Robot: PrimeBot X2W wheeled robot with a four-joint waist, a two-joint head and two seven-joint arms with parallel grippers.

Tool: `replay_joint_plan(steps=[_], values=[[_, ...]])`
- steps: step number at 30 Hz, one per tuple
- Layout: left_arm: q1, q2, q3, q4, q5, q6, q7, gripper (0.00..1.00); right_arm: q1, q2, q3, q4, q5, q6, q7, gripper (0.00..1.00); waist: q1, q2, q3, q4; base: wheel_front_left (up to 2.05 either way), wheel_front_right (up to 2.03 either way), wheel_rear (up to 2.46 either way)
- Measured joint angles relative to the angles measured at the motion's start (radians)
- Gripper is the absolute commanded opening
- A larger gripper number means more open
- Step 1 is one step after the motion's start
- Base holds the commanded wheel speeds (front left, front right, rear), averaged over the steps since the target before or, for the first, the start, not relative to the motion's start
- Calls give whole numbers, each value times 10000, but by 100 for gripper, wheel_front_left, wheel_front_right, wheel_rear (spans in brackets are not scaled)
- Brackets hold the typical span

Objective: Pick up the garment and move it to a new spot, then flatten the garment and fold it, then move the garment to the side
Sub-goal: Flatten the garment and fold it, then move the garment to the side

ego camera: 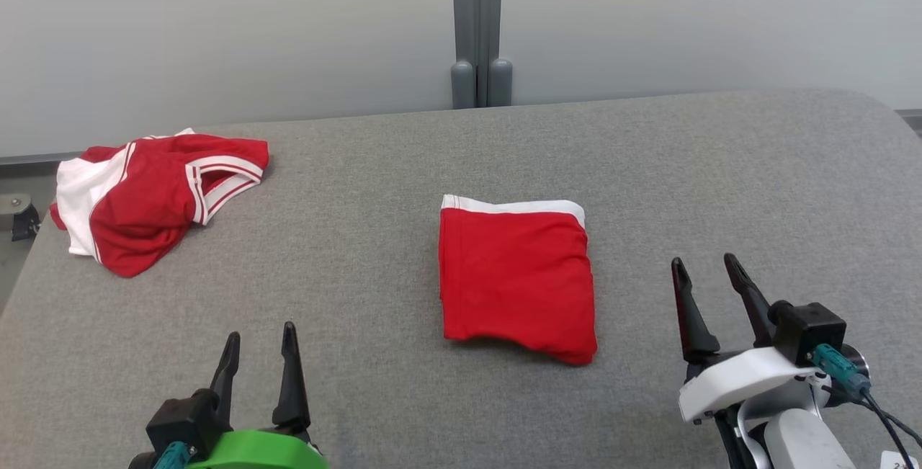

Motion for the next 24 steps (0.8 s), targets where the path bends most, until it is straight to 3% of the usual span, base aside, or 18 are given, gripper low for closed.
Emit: replay_joint_plan(steps=[6, 24], values=[[360, -151, 410, -12, 217, -173, 0, 100, 635, 33, -84, -583, -12, 0, 174, 100, 0, 0, -124, -63, 0, 0, 0], [404, -435, 742, 255, 660, -573, 0, 100, 863, 40, -25, -708, 102, 0, 303, 100, 0, 0, -75, 29, 0, 0, 0]])
